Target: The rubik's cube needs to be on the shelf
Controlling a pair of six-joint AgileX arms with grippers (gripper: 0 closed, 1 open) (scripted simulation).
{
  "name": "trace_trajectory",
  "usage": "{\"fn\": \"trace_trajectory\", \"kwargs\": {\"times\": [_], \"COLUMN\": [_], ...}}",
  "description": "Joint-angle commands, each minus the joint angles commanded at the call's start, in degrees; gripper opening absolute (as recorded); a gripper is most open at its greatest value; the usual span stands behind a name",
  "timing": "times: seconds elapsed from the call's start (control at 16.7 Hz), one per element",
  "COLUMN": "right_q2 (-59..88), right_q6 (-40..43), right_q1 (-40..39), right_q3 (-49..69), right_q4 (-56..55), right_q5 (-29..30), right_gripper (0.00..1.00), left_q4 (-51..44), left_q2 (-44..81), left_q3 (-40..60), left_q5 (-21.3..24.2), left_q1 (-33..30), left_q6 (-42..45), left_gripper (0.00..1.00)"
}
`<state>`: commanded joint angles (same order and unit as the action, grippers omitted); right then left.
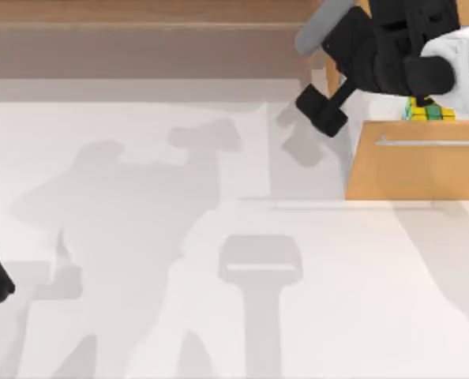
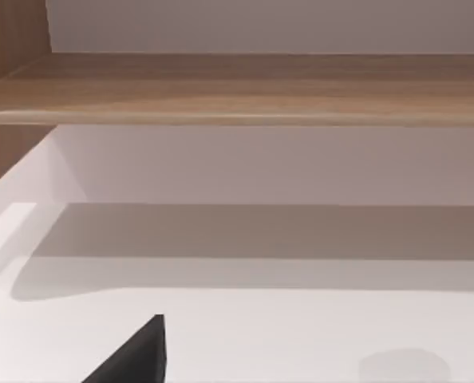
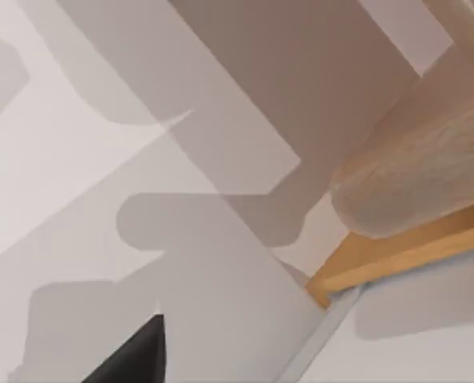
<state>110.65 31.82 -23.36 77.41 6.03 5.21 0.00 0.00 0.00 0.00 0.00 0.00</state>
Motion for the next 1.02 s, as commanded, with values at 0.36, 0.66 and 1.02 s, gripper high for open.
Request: {"fn": "trace_trajectory", "kwargs": {"times": [0.36,0.66,1.02], "right_q2": [8.49,18.87,28.49], "right_q6": [-21.82,-35.60,-44.10], "right_q1": [8.85,13.64,15.37], "right_q3": [27.82,45.85,59.10], "right_q4": [39.00,62.96,75.59], "right_q5": [-1.54,-2.56,-3.54], "right_gripper": [1.00,1.00,1.00], "left_q4": [0.00,0.00,0.00], "left_q2": [0.00,0.00,0.00], "left_q3": [0.00,0.00,0.00], "left_q5": [0.00,0.00,0.00], "left_q1": [0.00,0.00,0.00], "left_q6": [0.00,0.00,0.00], "left_gripper": [1.00,1.00,1.00]}}
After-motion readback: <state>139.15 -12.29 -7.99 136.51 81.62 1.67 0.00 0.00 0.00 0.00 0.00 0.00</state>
